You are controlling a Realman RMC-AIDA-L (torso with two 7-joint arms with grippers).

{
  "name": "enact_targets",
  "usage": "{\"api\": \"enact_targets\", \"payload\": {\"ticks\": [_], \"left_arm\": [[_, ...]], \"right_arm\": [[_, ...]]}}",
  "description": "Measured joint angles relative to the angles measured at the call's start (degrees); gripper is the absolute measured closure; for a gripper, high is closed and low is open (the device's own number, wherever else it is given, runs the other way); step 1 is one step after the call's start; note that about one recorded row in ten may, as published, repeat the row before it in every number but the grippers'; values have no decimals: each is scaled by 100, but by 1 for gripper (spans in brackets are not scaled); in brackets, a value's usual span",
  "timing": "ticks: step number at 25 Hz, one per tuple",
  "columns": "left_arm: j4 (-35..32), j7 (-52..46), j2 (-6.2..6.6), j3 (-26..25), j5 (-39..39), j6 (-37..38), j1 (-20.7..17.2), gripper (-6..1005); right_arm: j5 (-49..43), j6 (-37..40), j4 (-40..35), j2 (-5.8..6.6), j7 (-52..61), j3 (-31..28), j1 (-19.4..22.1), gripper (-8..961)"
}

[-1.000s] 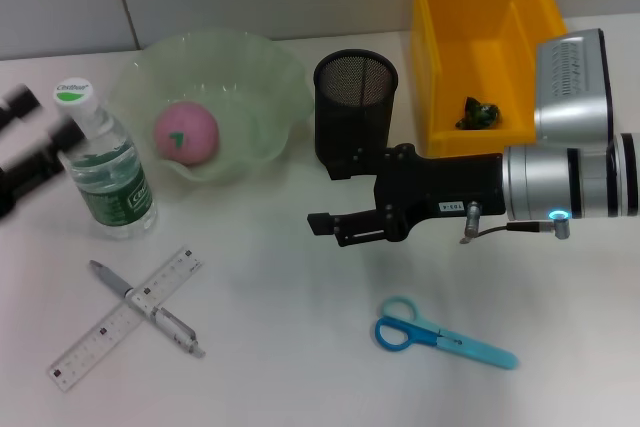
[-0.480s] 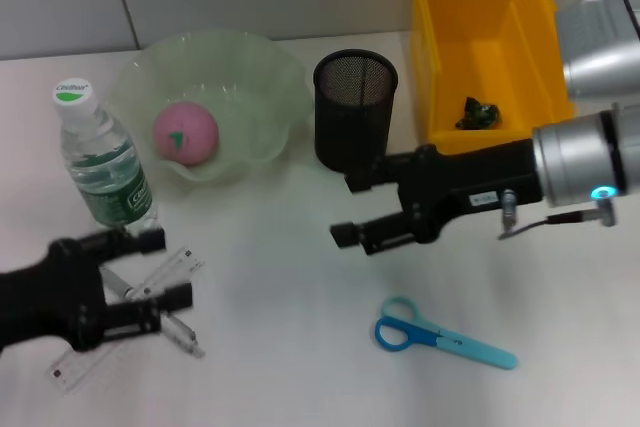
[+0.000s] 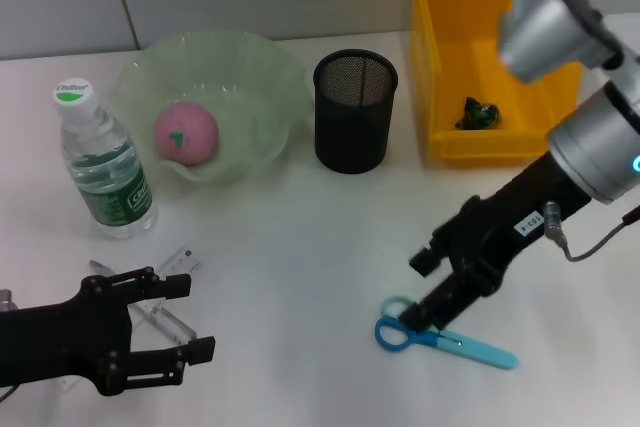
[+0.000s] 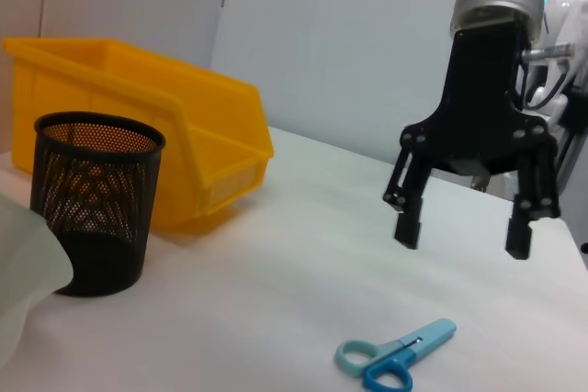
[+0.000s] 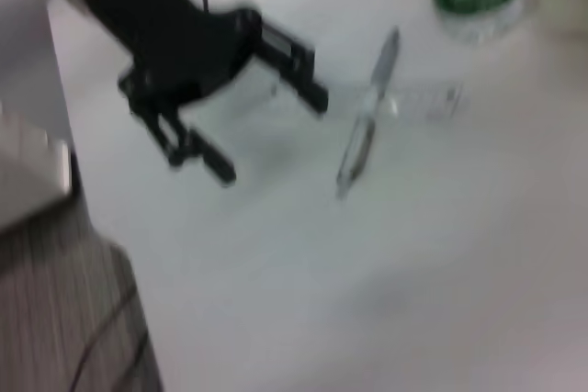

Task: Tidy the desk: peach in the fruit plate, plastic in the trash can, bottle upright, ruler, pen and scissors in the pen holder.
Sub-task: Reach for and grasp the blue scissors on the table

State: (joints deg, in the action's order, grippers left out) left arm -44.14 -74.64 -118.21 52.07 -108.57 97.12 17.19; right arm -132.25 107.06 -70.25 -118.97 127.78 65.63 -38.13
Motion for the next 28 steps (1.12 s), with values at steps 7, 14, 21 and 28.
{"api": "enact_targets", "payload": {"ticks": [7,14,21,28], "left_arm": [[20,59,-13,37,-7,-15,-20,186],[29,100,-20,78,-14,-71,-23,186],[38,154,-22,80,5,-142,-6,186],[98,157,-17,67,21,-152,19,186]], "right_arm": [[-755,356,-94,-6,813,937,-609,141],[-1366,157,-40,-32,1740,1768,-959,142],[-1509,-193,250,-56,2596,2851,-1128,142],[-1514,-645,452,-65,2693,3287,-1088,143]]}}
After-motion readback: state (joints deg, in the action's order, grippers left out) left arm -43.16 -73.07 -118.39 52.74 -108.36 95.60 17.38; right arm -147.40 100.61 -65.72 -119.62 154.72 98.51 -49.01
